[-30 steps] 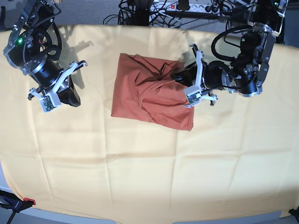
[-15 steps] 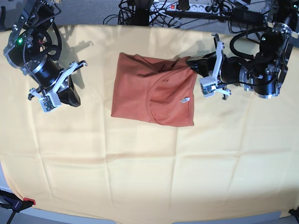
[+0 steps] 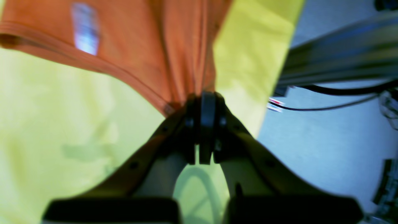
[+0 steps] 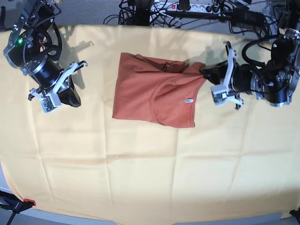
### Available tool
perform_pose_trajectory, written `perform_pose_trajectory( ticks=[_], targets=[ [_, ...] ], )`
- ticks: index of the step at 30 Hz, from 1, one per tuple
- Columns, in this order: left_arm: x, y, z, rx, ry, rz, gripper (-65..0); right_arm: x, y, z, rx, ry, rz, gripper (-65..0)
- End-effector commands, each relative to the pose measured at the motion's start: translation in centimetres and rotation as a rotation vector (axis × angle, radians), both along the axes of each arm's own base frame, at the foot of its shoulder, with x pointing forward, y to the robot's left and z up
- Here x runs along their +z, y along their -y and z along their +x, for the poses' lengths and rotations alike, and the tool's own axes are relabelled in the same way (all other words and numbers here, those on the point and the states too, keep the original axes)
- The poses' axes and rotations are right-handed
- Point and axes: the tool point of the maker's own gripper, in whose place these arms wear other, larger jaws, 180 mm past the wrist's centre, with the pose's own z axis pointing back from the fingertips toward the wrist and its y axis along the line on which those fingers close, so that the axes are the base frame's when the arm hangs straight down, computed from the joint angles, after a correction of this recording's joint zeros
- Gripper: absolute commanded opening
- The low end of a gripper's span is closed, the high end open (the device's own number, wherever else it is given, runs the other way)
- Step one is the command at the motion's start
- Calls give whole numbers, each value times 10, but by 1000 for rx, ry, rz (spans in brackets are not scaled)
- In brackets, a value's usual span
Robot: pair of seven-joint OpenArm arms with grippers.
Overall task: Fold the T-shirt properly
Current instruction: 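Release the bundle and lift the left gripper away, then grasp opposite sides of the folded shirt with both grippers and fold it over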
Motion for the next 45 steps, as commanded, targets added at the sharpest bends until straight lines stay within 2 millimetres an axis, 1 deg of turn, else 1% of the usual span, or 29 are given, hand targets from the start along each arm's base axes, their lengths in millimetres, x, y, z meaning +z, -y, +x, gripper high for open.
perform_pose_trajectory(
  ticks=[1, 2, 3, 4, 6, 7, 8, 9, 11, 15, 17, 18, 19, 20, 21, 22, 24, 26, 29, 31, 35, 40, 43, 45],
  targets=[
    [14, 4, 6, -5, 38, -47, -650, 13, -2, 3, 12, 47, 10, -650],
    [15, 8, 5, -1, 34, -73, -650, 13, -3, 3, 12, 47, 11, -650],
    [13, 9, 2, 4, 20, -84, -633, 13, -2, 3, 12, 47, 10, -650],
    [8, 8, -2, 7, 0, -82, -553, 13, -2, 3, 12, 47, 10, -650],
    [-7, 2, -17, 5, -63, -42, -384, 13, -2, 3, 12, 47, 9, -650],
    [-14, -2, -27, -2, -101, -18, -329, 13, -2, 3, 12, 47, 10, -650],
    [-18, -6, -36, -9, -135, -1, -310, 13, -2, 3, 12, 48, 10, -650],
    [-21, -9, -42, -11, -158, 9, -310, 13, -2, 3, 12, 49, 11, -650],
    [-23, -18, -42, -8, -157, 44, -310, 13, -3, 3, 13, 51, 12, -650],
    [-20, -41, -23, 9, -77, 152, -310, 17, -8, 2, 29, 57, 46, -650],
    [-11, -44, -14, 10, -51, 155, -315, 18, -9, 2, 36, 59, 56, -650],
    [-5, -41, -12, 7, -49, 133, -340, 20, -11, 2, 46, 64, 65, -650],
    [1, -36, -13, 8, -63, 95, -390, 21, -14, 1, 61, 72, 75, -650],
    [8, -28, -15, -3, -78, 44, -470, 25, -18, 0, 76, 81, 98, -650],
    [16, -21, -16, -17, -90, -6, -590, 28, -21, 0, 87, 90, 121, -650],
    [20, -16, -19, -26, -104, -41, -650, 31, -25, 0, 99, 97, 141, -650],
    [23, -10, -23, -35, -123, -77, -650, 32, -34, -1, 127, 97, 157, -650],
    [25, -6, -26, -41, -136, -105, -650, 28, -46, -2, 163, 84, 154, -650],
    [27, 4, -28, -53, -149, -148, -650, 16, -64, 1, 227, 56, 97, -650],
    [26, 11, -30, -58, -157, -170, -650, 8, -74, 9, 267, 47, 49, -650],
    [21, 21, -43, -65, -204, -212, -650, -9, -82, 29, 307, 30, -20, -650],
    [19, 30, -62, -99, -231, -231, -650, -26, -84, 63, 332, -23, -24, -650],
    [15, 31, -72, -112, -237, -213, -650, -38, -89, 84, 350, -71, -26, -650],
    [10, 30, -77, -110, -246, -199, -650, -42, -93, 96, 364, -92, -31, -650]
  ],
)
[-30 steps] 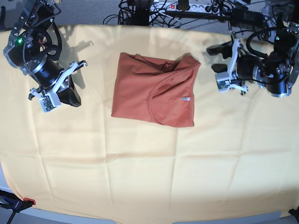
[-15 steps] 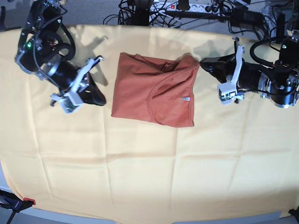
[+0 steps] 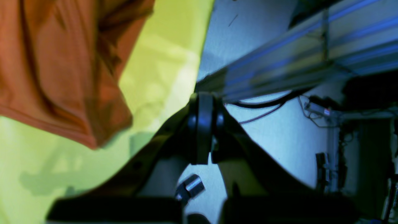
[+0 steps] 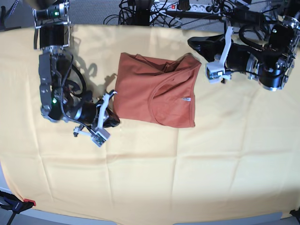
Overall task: Fold the T-shirt properly
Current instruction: 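Grasp opposite sides of the folded shirt with both grippers and fold it over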
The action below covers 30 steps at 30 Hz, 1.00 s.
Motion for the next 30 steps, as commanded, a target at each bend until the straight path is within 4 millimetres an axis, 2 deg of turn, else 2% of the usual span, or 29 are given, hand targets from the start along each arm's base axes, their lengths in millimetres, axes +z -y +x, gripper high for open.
perform_pose_trajectory(
  ticks=[1, 4, 8, 11, 14, 21, 30],
  targets=[
    [6, 1, 1, -3, 17, -18, -650, 20, -6, 16, 13, 53, 31, -650],
    [-2, 2, 1, 5, 31, 6, -650, 15, -14, 28, 46, 30, 5, -650],
    [-10, 7, 11, 28, 87, 27, -650, 3, -25, 35, 98, -9, -48, -650],
    [-12, 14, 17, 48, 120, 13, -650, -6, -24, 39, 114, -17, -117, -650],
    [-23, 18, 18, 42, 153, 47, -650, -9, -16, 42, 102, -20, -123, -650],
    [-58, 28, 0, -58, 225, 143, -650, -31, -6, 39, 82, -86, -140, -650],
    [-68, 18, 12, -59, 304, 214, -650, -32, -10, 31, 92, -139, -101, -650]
  ],
)
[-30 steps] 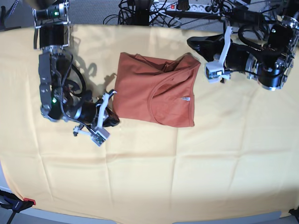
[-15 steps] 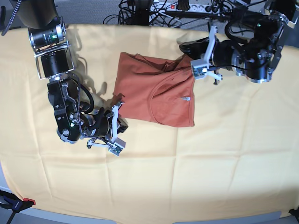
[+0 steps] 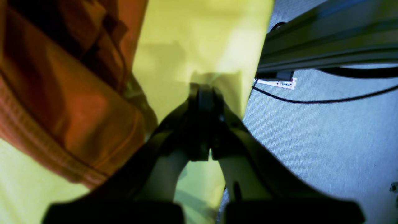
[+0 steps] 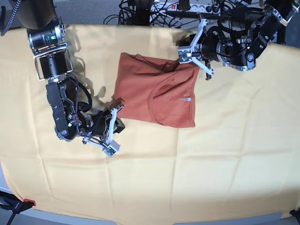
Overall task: Fold the T-shirt properly
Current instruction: 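Grasp opposite sides of the folded shirt with both grippers and fold it over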
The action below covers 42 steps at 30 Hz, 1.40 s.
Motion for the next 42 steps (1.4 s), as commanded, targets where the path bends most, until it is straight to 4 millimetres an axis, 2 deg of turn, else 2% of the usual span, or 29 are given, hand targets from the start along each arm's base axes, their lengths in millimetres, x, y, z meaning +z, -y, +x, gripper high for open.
perform_pose_trajectory(
  ticks=[1, 4, 7, 13, 19, 24, 28, 31, 36, 39, 42],
  targets=[
    [6, 1, 4, -1, 13, -20, -650, 14, 0, 10, 0, 35, 14, -650],
    [2, -1, 6, 12, 3, -26, -650, 13, 1, 9, 1, 29, 10, -650],
    [0, -2, 11, 32, -4, -32, -650, 7, 2, 0, 7, -23, 7, -650],
    [0, -11, 43, 79, 19, -28, -650, -4, 5, -15, 10, -77, 9, -650],
    [-3, -18, 60, 138, -18, -51, -650, -14, 9, -35, 23, -169, 17, -650],
    [-5, -22, 66, 152, -13, -42, -650, -1, 2, -48, 71, -195, 51, -650],
    [-2, -25, 77, 160, 12, -34, -650, 11, 5, -60, 111, -156, 38, -650],
    [2, -29, 94, 184, 35, -42, -650, 14, 11, -69, 125, -134, 20, -650],
    [11, -36, 128, 241, 92, -83, -650, 4, 20, -94, 141, -152, -5, -650],
    [14, -36, 150, 292, 112, -137, -650, 2, 18, -109, 158, -155, -4, -650],
    [8, -28, 169, 328, 115, -155, -650, 3, 14, -124, 179, -150, 2, -650]
  ],
)
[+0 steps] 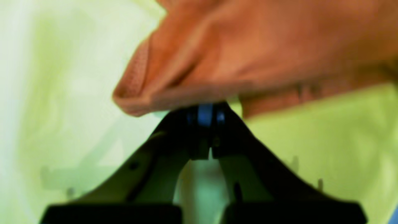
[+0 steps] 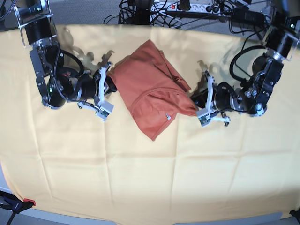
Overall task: Fold the T-shirt properly
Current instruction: 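Grasp opposite sides of the folded shirt with both grippers and fold it over, then tuck the shirt sides inward with both grippers to compact the bundle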
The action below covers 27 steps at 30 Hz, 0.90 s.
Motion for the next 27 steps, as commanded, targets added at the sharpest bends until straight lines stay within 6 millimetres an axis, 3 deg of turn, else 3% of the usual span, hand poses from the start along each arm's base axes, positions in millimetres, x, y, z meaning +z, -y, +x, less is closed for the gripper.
perform_pose_trajectory(
  ticks=[1, 6, 10, 17, 22, 27],
  targets=[
    [12, 7, 14, 7, 34, -40, -650, 8, 0, 1, 11, 24, 6, -650],
    [14, 37, 38, 36, 27, -126, -650, 14, -9, -13, 33, 46, 38, -650],
    [31, 52, 60, 28, 90, -145, -650, 17, -9, -19, -5, 38, 55, -650],
    [57, 46, 94, 49, 154, -134, -650, 24, 9, -19, -139, 50, 91, -650],
    [73, 29, 93, 61, 63, -130, -650, 41, 33, 4, -253, 140, 136, -650],
    [84, 5, 57, 14, -115, -128, -650, 47, 42, 11, -276, 181, 138, -650]
  ],
)
